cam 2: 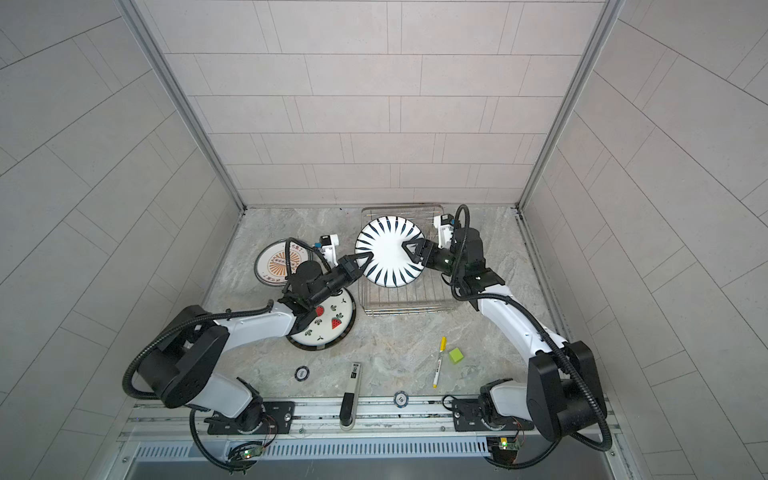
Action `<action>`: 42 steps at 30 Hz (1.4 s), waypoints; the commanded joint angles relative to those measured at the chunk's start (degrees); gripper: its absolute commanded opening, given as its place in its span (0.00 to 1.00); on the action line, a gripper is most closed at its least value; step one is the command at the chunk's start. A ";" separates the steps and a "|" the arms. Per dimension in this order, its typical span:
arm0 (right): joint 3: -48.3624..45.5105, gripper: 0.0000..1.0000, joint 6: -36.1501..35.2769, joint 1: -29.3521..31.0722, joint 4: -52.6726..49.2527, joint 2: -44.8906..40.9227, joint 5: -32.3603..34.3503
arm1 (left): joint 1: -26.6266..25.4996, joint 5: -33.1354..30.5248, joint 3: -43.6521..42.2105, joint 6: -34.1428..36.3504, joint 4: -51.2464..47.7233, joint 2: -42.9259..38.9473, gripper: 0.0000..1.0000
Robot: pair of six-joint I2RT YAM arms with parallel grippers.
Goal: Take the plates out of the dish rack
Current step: 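Pass the blue-striped plate from the right gripper to the left gripper, then lower the blue-striped plate flat onto the watermelon plate and release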
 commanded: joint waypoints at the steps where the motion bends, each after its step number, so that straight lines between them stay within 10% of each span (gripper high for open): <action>1: 2.08 0.93 -2.69 0.65 -2.20 -1.72 2.56 | 0.02 -1.61 -0.90 -0.19 6.06 -2.68 0.07; 18: 1.44 0.92 -9.32 3.42 -6.59 -6.84 11.20 | 7.99 -1.04 -7.61 -2.47 6.17 -10.36 0.05; 42: 10.44 0.95 -29.01 23.69 -12.22 -0.52 20.87 | 21.93 0.84 -15.09 0.12 -23.95 -39.16 0.08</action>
